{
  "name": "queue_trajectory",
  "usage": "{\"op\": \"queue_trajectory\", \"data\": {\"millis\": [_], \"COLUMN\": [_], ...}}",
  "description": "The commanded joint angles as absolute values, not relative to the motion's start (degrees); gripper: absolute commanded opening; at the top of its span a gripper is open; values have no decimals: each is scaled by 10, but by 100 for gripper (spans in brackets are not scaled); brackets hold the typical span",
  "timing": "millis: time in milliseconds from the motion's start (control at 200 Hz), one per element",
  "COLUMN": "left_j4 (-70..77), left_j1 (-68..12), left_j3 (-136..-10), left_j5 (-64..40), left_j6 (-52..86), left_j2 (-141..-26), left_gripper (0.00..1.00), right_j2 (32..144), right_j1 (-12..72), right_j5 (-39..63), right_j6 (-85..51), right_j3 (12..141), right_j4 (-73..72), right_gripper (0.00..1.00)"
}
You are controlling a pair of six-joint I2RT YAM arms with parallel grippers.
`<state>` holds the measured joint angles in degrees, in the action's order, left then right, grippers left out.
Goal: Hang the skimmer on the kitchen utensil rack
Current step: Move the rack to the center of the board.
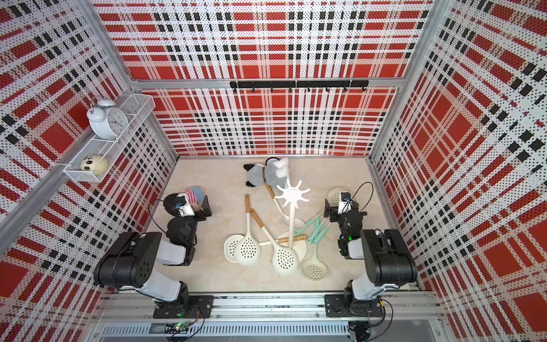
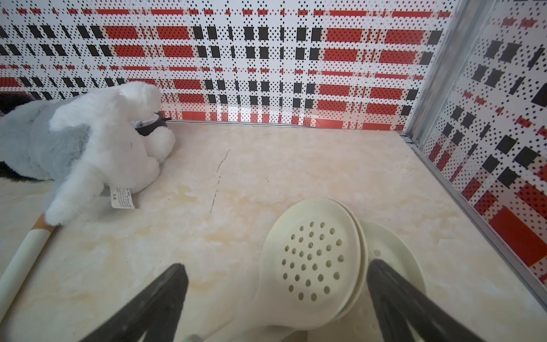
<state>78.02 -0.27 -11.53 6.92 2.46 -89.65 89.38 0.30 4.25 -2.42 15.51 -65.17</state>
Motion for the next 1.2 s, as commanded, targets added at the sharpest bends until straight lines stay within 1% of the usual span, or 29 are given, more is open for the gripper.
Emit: {"op": "queue_trajectory", "data": {"millis": [0, 496, 591, 666, 727, 772, 877, 892, 937, 1022, 1112, 1152, 1198], "left_j4": [795, 795, 846, 874, 875, 849, 765, 757, 745, 745, 734, 717, 686], "left_j1": [3, 3, -12, -42, -75, -100, -136, -156, -179, -224, -268, -288, -307], "left_j3": [-123, -122, -92, -65, -57, -62, -86, -89, -93, -100, -125, -135, -146], "left_j5": [73, 75, 88, 140, 186, 229, 294, 305, 343, 431, 539, 563, 565], "left_j6": [18, 19, 7, -20, -49, -61, -68, -69, -75, -96, -94, -85, -71], "left_j2": [-903, -901, -894, -871, -847, -825, -786, -783, -773, -762, -749, -739, -724], "left_gripper": [99, 99, 99, 99, 99, 99, 99, 99, 99, 99, 99, 99, 99], "right_j2": [900, 899, 893, 869, 847, 820, 738, 726, 694, 635, 581, 561, 544], "right_j1": [-1, -1, -1, -1, -1, -1, -1, 0, -2, -1, -1, -1, -2], "right_j5": [41, 35, 17, -18, -31, -34, -75, -81, -88, -72, -57, -50, -37], "right_j6": [-23, -26, -32, -47, -51, -52, -75, -79, -86, -113, -178, -208, -236], "right_j3": [165, 165, 130, 87, 71, 64, 72, 74, 83, 96, 116, 134, 159], "right_j4": [-665, -663, -726, -788, -798, -787, -689, -672, -629, -569, -494, -440, -375], "right_gripper": [100, 100, 100, 100, 100, 100, 100, 100, 100, 100, 100, 100, 100]}}
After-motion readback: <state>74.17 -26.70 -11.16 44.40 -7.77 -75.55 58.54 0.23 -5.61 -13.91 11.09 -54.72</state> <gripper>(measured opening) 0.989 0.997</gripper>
